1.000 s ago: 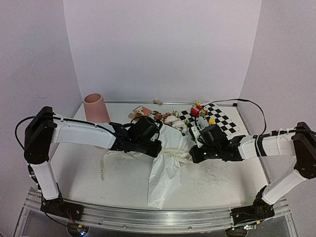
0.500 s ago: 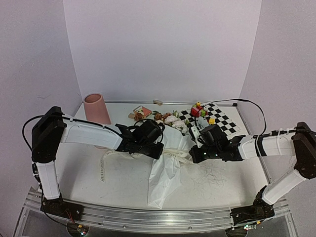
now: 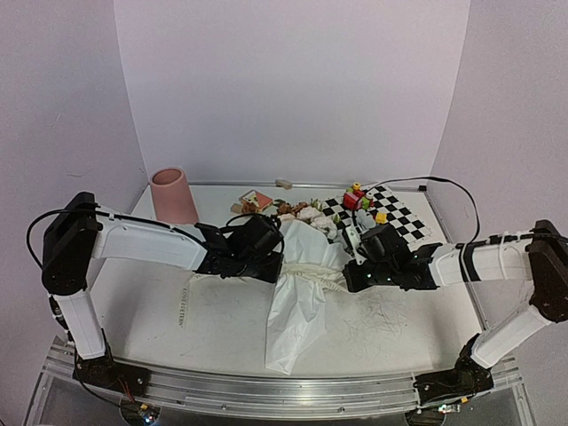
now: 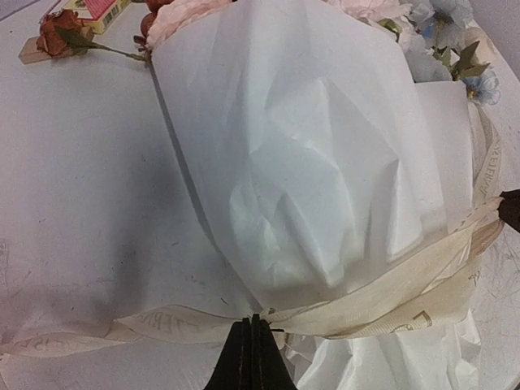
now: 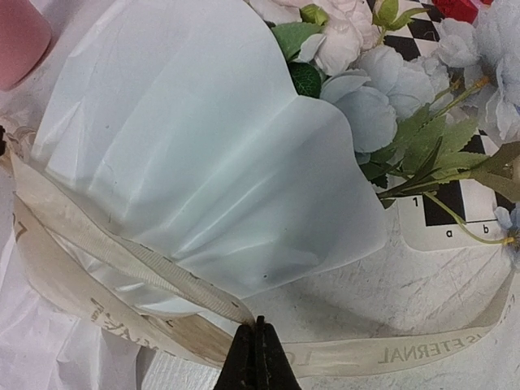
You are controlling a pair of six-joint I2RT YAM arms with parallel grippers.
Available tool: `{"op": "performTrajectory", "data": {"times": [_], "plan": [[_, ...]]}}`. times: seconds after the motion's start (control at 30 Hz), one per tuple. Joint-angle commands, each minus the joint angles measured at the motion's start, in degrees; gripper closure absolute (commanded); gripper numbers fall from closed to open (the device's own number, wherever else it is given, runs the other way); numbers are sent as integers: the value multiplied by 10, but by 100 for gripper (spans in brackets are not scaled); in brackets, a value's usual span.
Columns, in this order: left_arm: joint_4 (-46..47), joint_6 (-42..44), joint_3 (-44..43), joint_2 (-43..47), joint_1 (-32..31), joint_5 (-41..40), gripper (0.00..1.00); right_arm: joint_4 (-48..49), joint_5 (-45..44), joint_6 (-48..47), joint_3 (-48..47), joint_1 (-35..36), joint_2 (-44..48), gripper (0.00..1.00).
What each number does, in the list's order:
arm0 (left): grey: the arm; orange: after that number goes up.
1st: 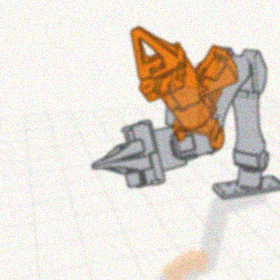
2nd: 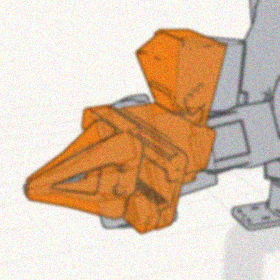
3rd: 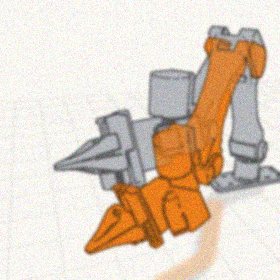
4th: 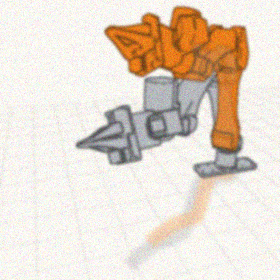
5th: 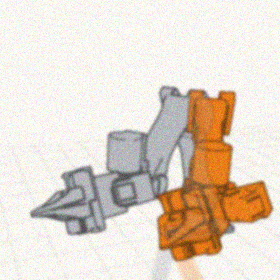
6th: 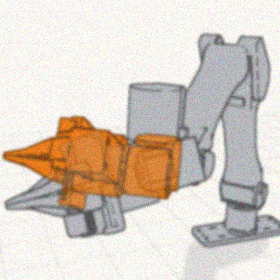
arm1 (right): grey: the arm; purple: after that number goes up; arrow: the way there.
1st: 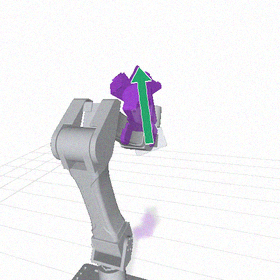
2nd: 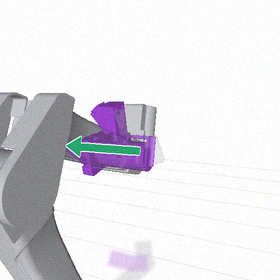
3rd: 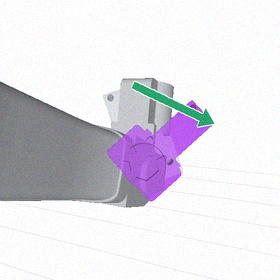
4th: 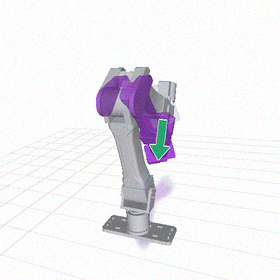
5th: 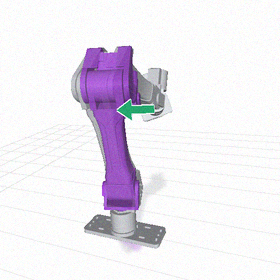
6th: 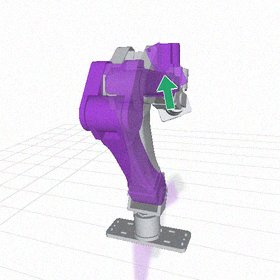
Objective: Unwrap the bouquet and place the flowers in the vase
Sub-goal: Untie the ribbon from the wrapping paper.
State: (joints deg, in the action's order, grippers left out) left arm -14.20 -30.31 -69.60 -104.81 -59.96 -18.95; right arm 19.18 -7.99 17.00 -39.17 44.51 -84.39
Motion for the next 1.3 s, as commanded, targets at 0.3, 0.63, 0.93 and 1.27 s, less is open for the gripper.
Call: {"op": "performTrajectory", "data": {"times": [0.3, 0.63, 0.93, 1.27], "plan": [[0, -69, 57, 42, 0, 25, 100, -15, 4, 42, 46, -1, 34, 100], [11, -46, 65, 70, -6, 45, 94, -3, 110, 13, 45, -1, 45, 93], [24, -12, 53, 78, -6, 26, 76, 9, 176, -43, 4, -1, 42, 69], [23, -3, 36, 65, -5, 19, 76, -29, 186, -103, -121, -1, -56, 68]]}}
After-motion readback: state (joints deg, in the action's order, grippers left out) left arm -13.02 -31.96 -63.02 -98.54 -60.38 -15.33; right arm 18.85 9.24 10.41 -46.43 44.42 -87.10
